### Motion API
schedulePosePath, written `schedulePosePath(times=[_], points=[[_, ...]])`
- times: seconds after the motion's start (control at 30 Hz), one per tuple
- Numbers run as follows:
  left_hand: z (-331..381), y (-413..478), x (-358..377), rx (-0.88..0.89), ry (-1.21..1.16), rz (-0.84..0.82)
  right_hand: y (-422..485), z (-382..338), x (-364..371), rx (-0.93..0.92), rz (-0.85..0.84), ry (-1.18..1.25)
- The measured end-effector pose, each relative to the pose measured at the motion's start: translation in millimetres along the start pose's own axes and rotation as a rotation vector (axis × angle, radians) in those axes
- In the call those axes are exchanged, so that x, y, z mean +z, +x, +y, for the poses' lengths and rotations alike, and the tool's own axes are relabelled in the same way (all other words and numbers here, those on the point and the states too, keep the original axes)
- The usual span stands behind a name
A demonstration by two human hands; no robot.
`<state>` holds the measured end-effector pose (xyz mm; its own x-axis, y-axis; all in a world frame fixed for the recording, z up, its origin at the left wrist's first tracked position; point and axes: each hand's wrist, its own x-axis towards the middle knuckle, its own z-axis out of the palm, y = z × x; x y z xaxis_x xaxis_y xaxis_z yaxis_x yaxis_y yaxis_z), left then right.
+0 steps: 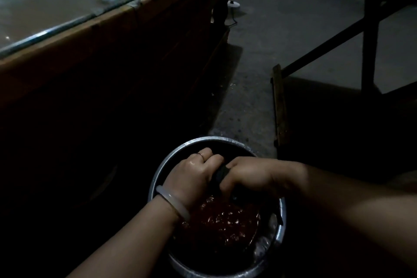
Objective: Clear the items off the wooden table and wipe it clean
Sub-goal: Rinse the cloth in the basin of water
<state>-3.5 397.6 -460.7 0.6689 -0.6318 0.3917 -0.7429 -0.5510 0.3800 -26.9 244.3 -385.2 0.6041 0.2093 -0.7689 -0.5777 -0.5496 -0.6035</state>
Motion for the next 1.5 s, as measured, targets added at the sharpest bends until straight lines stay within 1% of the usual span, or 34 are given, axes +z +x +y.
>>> schedulePosePath(times=[0.13,0.17,0.23,0.4,0.5,0.6,0.67,0.8,0.93,1.0,1.07,1.17,1.33,1.43,1.5], points=[[8.3,6.4,-5.6,-0.260,0.100,-0.306,5.9,7.3,10.7,-0.144,0.216,-0.282],[10.6,7.3,-6.9,-0.310,0.090,-0.365,7.7,9.8,12.5,-0.182,0.272,-0.385],[14.8,8.1,-7.9,-0.409,0.026,-0.418,9.3,14.9,14.1,-0.263,0.347,-0.611],[23.1,4.1,-0.2,-0.665,-0.324,-0.502,15.3,30.7,10.2,-0.460,0.471,-1.024],[28.4,1.7,3.1,-0.824,-0.605,-0.506,25.0,38.8,2.8,-0.622,0.516,-1.146],[31.8,1.7,1.4,-1.005,-0.833,-0.504,34.3,45.0,-3.5,-0.803,0.623,-1.264],[32.2,2.2,-0.6,-1.078,-0.931,-0.513,40.4,47.4,-6.6,-0.883,0.709,-1.292],[37.7,-1.3,-7.2,-1.183,-1.078,-0.577,47.9,43.1,-11.8,-1.021,0.775,-1.299],[40.5,-7.3,-6.2,-1.308,-1.447,-0.642,51.7,40.2,-14.3,-1.124,0.777,-1.272],[41.0,-8.3,-4.5,-1.311,-1.593,-0.626,51.6,37.2,-16.0,-1.138,0.768,-1.268],[44.0,-7.2,-7.6,-1.313,-1.745,-0.577,49.6,33.9,-17.8,-1.138,0.786,-1.276],[49.2,-7.0,-12.5,-1.263,-1.911,-0.522,47.8,28.7,-18.8,-1.139,0.807,-1.260],[51.6,-11.2,-12.3,-1.207,-2.035,-0.443,48.0,23.2,-19.1,-1.172,0.807,-1.246],[47.7,-12.9,-10.8,-1.237,-1.992,-0.406,48.6,22.7,-18.7,-1.178,0.801,-1.247],[43.4,-10.8,-11.4,-1.252,-1.865,-0.434,46.9,23.7,-18.9,-1.148,0.794,-1.243]])
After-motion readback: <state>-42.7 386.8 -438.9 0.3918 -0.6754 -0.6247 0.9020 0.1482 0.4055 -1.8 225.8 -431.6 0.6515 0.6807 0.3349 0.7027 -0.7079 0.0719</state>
